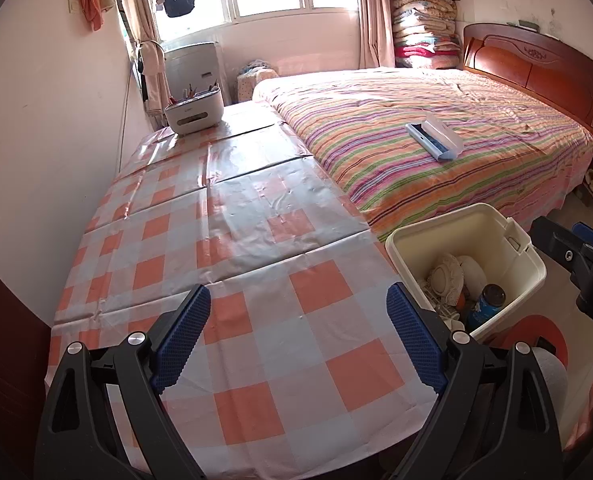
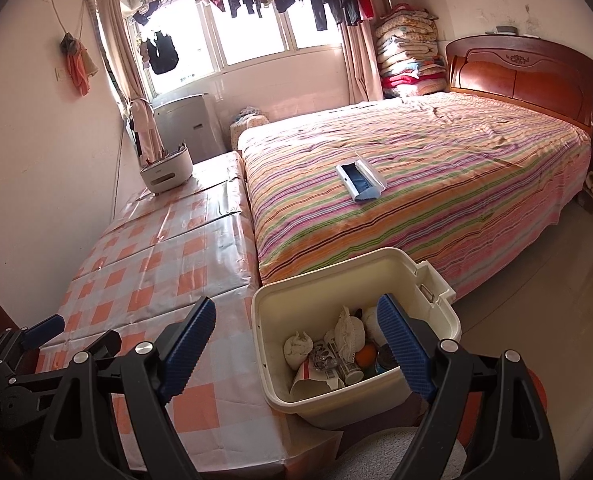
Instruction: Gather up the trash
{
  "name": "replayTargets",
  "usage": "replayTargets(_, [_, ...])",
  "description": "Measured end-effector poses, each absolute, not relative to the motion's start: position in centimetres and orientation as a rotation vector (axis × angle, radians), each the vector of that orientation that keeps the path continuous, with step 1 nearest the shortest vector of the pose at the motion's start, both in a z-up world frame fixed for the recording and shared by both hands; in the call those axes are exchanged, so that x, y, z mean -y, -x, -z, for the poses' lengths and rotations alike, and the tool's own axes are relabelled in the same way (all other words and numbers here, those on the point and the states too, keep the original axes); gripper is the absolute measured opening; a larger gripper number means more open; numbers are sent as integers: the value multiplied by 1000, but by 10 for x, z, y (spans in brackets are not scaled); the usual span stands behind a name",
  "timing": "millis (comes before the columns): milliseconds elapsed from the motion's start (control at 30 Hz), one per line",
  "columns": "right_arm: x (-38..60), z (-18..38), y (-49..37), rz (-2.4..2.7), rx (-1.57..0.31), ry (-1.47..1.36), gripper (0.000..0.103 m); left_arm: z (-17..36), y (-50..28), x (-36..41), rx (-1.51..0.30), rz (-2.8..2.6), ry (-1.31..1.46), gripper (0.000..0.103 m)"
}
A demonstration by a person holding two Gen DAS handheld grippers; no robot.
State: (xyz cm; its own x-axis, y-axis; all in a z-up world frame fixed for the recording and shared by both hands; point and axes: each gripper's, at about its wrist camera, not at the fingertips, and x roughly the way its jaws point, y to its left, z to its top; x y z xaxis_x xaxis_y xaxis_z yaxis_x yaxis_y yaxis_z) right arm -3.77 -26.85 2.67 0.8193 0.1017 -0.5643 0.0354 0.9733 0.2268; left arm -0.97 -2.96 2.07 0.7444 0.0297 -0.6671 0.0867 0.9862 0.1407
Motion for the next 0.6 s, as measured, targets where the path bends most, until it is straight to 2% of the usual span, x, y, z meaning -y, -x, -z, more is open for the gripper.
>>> replayTargets(600, [276,-11,27,-27,-643,-255,81,-8,-7,46,-773,95,-171,88])
